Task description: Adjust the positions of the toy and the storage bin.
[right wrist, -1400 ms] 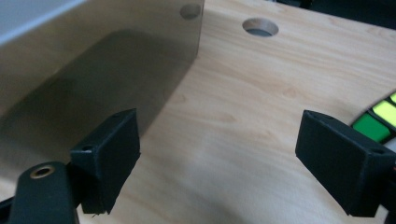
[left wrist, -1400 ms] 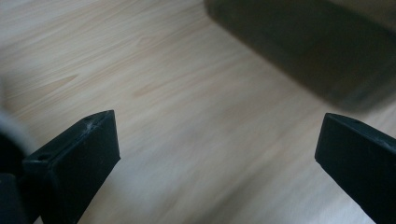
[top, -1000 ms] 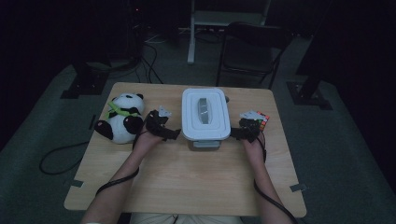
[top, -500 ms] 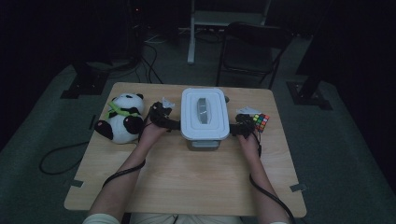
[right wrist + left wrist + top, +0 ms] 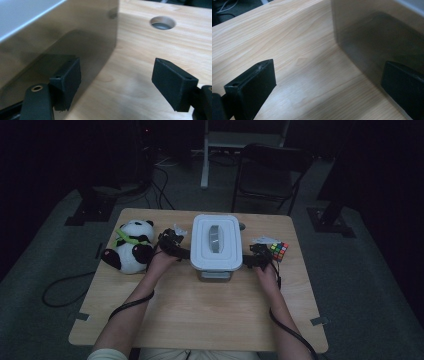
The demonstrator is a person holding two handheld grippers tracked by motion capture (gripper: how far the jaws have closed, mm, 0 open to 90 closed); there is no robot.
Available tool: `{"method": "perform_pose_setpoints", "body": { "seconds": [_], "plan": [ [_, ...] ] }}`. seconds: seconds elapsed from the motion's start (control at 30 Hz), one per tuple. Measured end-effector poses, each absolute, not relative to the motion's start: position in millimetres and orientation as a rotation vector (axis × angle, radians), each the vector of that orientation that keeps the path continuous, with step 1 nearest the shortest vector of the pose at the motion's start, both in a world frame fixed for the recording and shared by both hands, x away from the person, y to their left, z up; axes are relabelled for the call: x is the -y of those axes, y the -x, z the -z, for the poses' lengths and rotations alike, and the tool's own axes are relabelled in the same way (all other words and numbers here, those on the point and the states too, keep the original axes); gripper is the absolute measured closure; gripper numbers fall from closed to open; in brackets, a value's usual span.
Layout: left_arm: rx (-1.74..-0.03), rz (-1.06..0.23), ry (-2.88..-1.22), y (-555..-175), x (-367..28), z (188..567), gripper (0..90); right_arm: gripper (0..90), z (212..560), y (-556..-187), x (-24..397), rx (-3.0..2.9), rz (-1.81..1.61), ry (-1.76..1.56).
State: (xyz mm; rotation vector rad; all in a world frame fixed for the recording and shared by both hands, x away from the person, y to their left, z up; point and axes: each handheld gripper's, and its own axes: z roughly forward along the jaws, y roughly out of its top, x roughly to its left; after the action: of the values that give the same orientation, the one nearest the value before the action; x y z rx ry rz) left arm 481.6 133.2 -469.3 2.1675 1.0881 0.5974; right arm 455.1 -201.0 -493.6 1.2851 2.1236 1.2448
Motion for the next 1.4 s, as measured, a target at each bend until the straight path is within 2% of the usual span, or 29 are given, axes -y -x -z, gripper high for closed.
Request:
{"method": "perform_pose_setpoints", "body": {
  "seconds": [0.07, 0.1, 0.23, 0.37, 0.53, 0.8, 1.4],
  "plan": [
    [-1.097, -0.584, -2.155, -483.2, -137.9, 470.6, 0.4, 22.9, 493.4, -454.0, 200.3, -2.133, -1.247, -1.273],
    [-1.104, -0.588, -2.147, -483.4, -138.9, 471.1, 0.4, 19.5, 493.3, -453.3, 200.1, -2.148, -1.261, -1.259],
    [-1.122, -0.590, -2.147, -488.0, -143.1, 475.0, 0.4, 15.7, 494.1, -455.9, 199.4, -2.140, -1.237, -1.250],
    [-1.161, -0.581, -2.129, -494.3, -145.4, 475.2, 0.4, 15.7, 494.7, -464.6, 201.6, -2.099, -1.220, -1.286],
    [-1.125, -0.567, -2.134, -498.3, -137.9, 470.8, 0.4, 16.0, 494.0, -476.8, 198.9, -2.080, -1.230, -1.314],
    [-1.110, -0.573, -2.172, -493.0, -129.4, 468.9, 0.5, 21.7, 494.3, -479.8, 200.5, -2.099, -1.256, -1.308],
    [-1.067, -0.572, -2.219, -455.8, -126.1, 468.1, 1.6, 23.7, 493.6, -437.6, 206.9, -2.177, -1.324, -1.215]
  ]
}}
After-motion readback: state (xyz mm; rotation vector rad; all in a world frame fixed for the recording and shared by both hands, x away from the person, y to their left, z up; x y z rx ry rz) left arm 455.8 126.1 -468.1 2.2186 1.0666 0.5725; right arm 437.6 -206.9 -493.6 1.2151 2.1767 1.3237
